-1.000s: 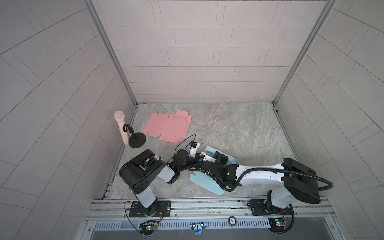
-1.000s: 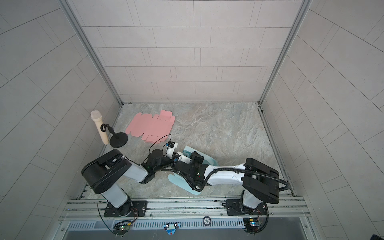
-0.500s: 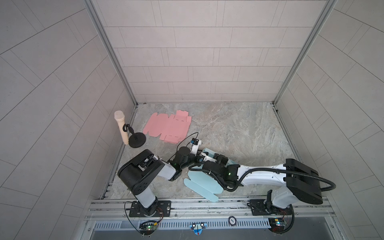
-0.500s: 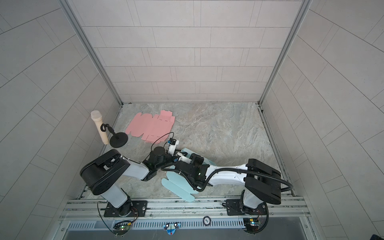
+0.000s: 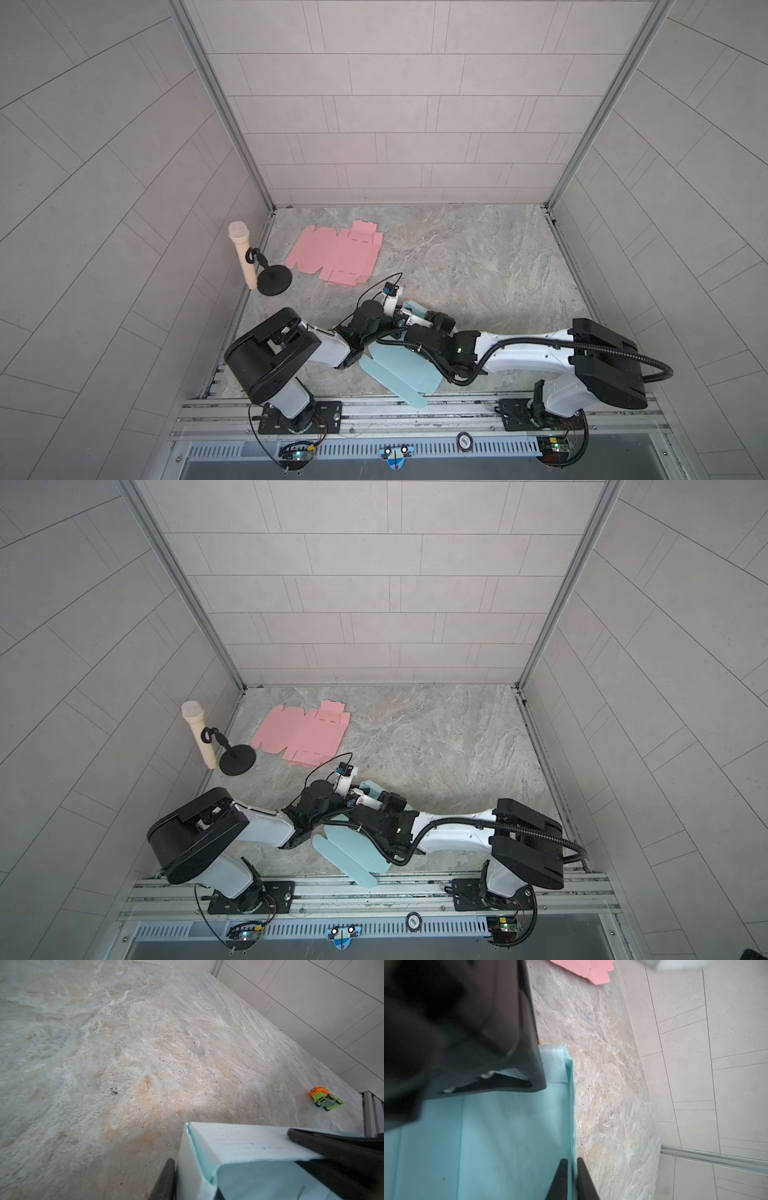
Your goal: Fold the paper box
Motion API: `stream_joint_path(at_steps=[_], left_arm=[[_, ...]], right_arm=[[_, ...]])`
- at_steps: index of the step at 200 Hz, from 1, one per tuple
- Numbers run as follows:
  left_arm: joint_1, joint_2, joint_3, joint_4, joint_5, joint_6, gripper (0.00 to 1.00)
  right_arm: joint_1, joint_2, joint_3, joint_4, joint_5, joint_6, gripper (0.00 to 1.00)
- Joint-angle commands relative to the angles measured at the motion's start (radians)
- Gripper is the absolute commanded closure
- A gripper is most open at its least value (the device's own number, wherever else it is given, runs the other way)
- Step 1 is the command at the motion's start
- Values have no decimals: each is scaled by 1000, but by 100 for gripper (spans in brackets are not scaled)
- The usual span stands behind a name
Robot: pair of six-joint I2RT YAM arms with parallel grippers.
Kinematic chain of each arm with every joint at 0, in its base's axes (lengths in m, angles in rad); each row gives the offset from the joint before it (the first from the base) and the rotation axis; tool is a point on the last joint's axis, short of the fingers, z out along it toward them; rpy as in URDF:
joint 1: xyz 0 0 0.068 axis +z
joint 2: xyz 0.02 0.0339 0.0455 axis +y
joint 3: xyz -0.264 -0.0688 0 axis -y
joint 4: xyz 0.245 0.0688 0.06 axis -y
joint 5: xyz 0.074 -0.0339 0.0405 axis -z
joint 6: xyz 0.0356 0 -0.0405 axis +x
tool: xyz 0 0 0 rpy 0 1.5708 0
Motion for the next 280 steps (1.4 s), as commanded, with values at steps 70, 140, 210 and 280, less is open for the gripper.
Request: stream_joint_path(at_steps=[70,140,210,280], left_arm=[[-27,-155,-35,-23,-113,52,80],[-73,-190,-6,-36,-144,111,81],[-103,-70,35,31,-149,146,82],[-113,9,1,102,-169,136,81]], right_arm=[[56,-460,-21,-171,-79,474,48],[-335,-437,12,-125,-600,739,42],[-383,-236,47,-40,-776,782,42],[-388,-83,79,7,-902,805,46]])
